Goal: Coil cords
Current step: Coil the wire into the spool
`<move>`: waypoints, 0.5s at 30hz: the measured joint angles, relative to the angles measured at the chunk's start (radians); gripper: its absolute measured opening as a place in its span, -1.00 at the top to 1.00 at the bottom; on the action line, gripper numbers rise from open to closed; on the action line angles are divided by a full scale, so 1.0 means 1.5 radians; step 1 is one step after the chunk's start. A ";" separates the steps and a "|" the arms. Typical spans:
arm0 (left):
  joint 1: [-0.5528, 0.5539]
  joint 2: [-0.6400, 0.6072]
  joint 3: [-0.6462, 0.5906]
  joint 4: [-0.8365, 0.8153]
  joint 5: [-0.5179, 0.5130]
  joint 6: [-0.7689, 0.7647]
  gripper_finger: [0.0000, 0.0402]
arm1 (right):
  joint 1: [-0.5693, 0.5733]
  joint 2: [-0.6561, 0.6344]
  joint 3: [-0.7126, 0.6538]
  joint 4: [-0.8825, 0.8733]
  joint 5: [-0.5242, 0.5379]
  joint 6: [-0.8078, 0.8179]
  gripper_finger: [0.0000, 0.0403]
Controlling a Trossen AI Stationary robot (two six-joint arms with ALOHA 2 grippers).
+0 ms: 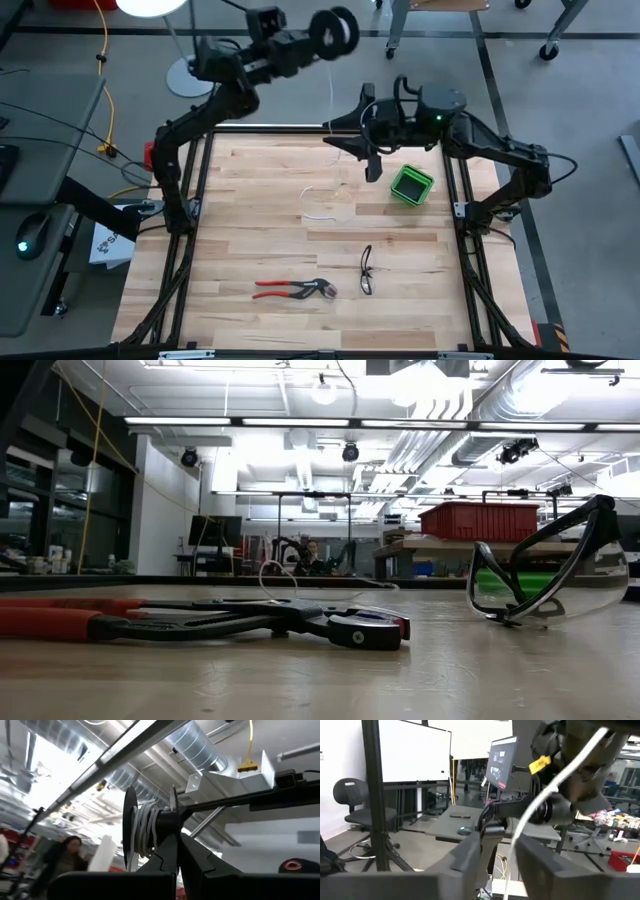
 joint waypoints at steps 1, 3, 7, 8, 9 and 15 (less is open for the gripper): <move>0.008 -0.007 0.000 -0.010 0.003 0.005 1.00 | 0.000 0.000 0.000 0.000 0.000 0.000 0.52; 0.019 -0.024 0.000 -0.043 0.008 0.024 1.00 | 0.000 -0.001 0.000 0.000 0.000 0.000 0.77; 0.039 -0.070 0.000 -0.161 0.019 0.099 1.00 | 0.001 -0.006 0.000 -0.001 0.000 0.000 0.95; 0.043 -0.082 0.000 -0.202 0.023 0.127 1.00 | 0.004 -0.007 0.001 -0.005 0.001 0.000 0.97; 0.047 -0.095 0.000 -0.249 0.028 0.153 1.00 | 0.006 -0.010 0.001 -0.013 0.001 -0.001 0.98; 0.063 -0.172 0.000 -0.571 -0.016 0.302 1.00 | 0.022 -0.033 0.001 -0.045 -0.032 0.004 0.99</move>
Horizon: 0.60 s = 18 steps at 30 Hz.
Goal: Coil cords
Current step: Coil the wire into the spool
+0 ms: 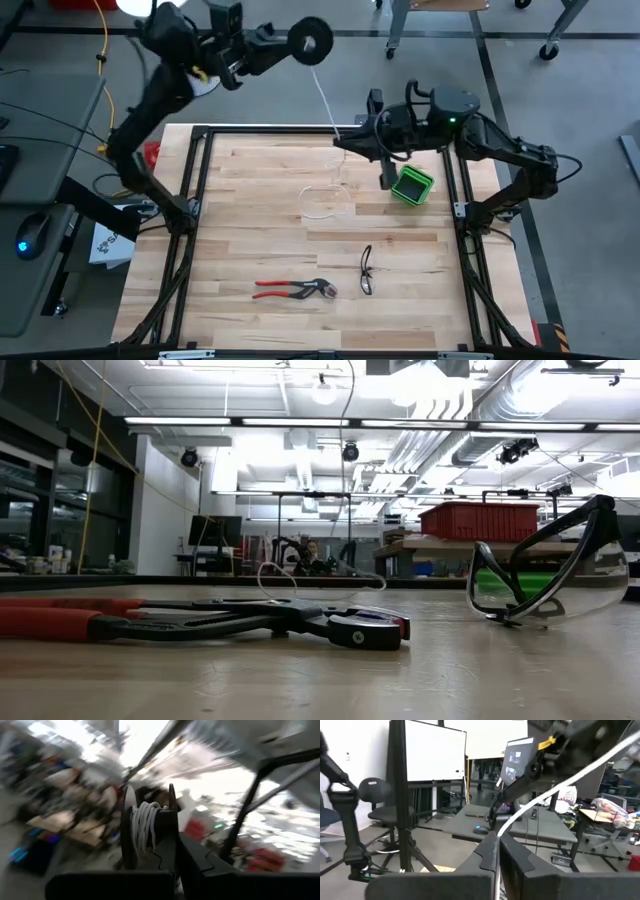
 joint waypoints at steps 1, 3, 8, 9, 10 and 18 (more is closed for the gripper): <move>0.001 -0.012 0.000 -0.045 -0.012 0.010 1.00 | 0.002 -0.005 0.000 -0.004 0.000 0.001 0.99; 0.005 -0.032 0.000 -0.127 -0.028 0.012 1.00 | 0.005 -0.014 0.000 -0.013 0.000 0.000 0.99; 0.006 -0.052 0.000 -0.270 -0.015 -0.074 1.00 | -0.001 -0.034 0.000 -0.018 -0.003 -0.008 1.00; 0.003 -0.051 0.000 -0.288 0.007 -0.101 1.00 | -0.005 -0.035 0.000 -0.017 -0.003 -0.011 1.00; 0.000 -0.048 0.000 -0.308 0.031 -0.123 1.00 | -0.010 -0.037 0.000 -0.017 -0.003 -0.018 1.00; -0.074 0.007 -0.001 -0.365 0.149 -0.197 1.00 | -0.042 -0.038 0.000 -0.010 -0.009 -0.024 1.00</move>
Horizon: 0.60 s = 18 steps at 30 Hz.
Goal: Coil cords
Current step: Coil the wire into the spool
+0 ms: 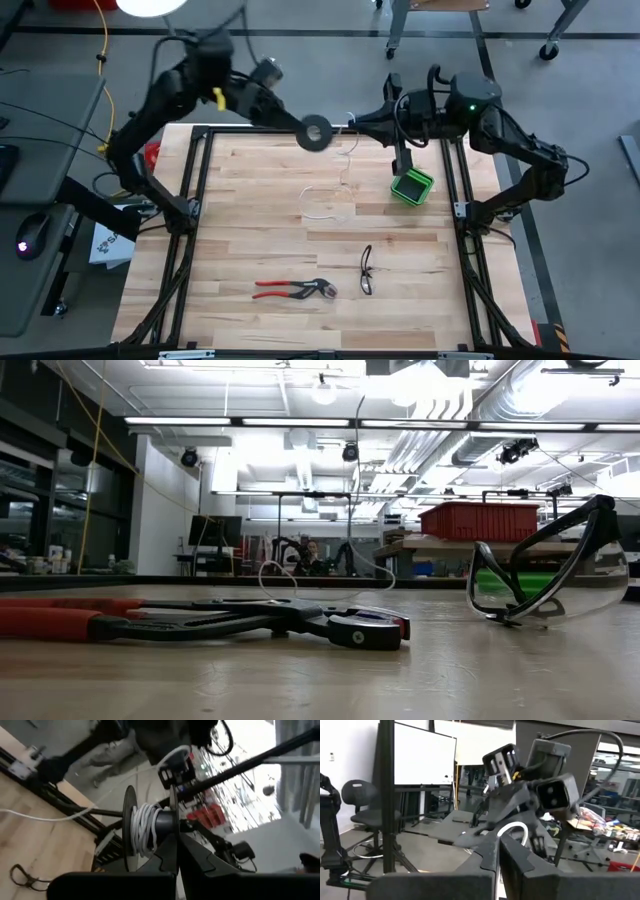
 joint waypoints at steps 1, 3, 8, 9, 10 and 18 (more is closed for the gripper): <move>-0.010 0.008 0.000 0.005 0.001 -0.001 1.00 | -0.001 0.000 0.000 0.003 -0.003 0.000 1.00; -0.022 0.026 0.000 0.017 0.004 -0.001 1.00 | -0.003 0.001 0.000 0.014 -0.010 0.001 1.00; -0.045 0.072 -0.001 0.123 0.059 -0.060 1.00 | -0.002 -0.006 0.000 0.017 -0.021 0.005 1.00; -0.052 0.079 -0.001 0.160 0.074 -0.084 1.00 | -0.003 -0.007 0.000 0.014 -0.027 0.005 1.00; -0.059 0.086 -0.001 0.199 0.092 -0.111 1.00 | -0.004 -0.007 0.000 0.012 -0.035 0.005 1.00; -0.101 0.156 0.000 0.500 0.150 -0.309 1.00 | -0.017 -0.007 0.000 0.007 -0.084 0.005 1.00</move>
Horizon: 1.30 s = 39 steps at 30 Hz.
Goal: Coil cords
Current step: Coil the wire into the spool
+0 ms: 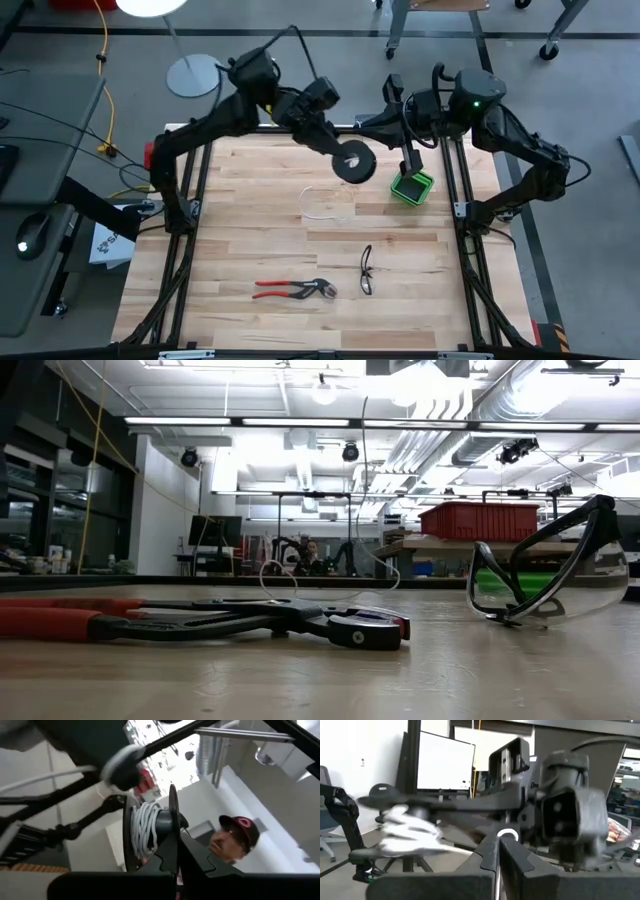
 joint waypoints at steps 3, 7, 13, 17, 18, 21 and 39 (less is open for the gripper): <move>-0.007 0.018 0.000 0.044 0.003 -0.023 1.00 | 0.001 0.000 0.000 0.007 -0.007 0.001 1.00; -0.012 0.041 0.000 0.156 -0.018 -0.042 1.00 | 0.000 0.004 0.000 -0.008 -0.045 0.018 1.00; -0.013 0.061 0.000 0.263 -0.064 -0.056 1.00 | -0.006 0.002 0.000 -0.004 -0.056 0.012 1.00; -0.016 0.061 0.000 0.315 -0.102 -0.021 1.00 | -0.021 -0.005 0.001 0.007 -0.065 0.013 1.00; -0.016 0.061 0.000 0.336 -0.108 -0.023 1.00 | -0.024 -0.005 0.001 0.005 -0.076 0.013 1.00; -0.017 0.061 -0.001 0.409 -0.157 -0.024 1.00 | -0.028 -0.003 0.001 0.006 -0.080 0.013 1.00; 0.044 0.042 0.017 0.385 -0.285 0.223 1.00 | -0.029 0.031 0.001 0.077 -0.069 0.061 1.00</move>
